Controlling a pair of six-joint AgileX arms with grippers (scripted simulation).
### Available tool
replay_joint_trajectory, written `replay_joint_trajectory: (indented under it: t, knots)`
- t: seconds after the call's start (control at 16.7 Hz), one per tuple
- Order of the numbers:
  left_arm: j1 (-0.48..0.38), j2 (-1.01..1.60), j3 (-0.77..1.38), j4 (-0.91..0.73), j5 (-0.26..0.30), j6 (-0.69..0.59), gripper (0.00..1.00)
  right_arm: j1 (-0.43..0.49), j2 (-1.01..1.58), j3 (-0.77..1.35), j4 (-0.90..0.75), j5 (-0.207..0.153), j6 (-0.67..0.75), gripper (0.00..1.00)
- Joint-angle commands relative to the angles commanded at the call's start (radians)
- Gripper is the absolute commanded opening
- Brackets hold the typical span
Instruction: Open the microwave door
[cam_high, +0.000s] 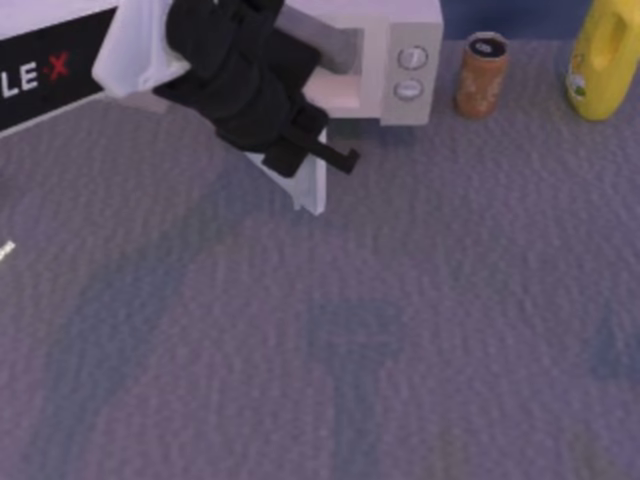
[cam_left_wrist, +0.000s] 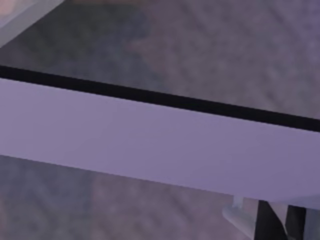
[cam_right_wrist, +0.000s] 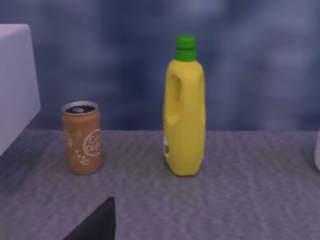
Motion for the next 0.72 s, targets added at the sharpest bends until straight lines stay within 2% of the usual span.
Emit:
replay_joint_trajectory:
  t: [0.48,0.72]
  knots:
    - [0.0,0.0,0.0,0.0,0.0,0.0,0.0,0.0,0.0,0.0,0.0,0.0,0.0,1.0]
    - [0.008,-0.008,-0.017,-0.001,0.022,0.03,0.0,0.0,0.0,0.0,0.0,0.0,0.0,1.0]
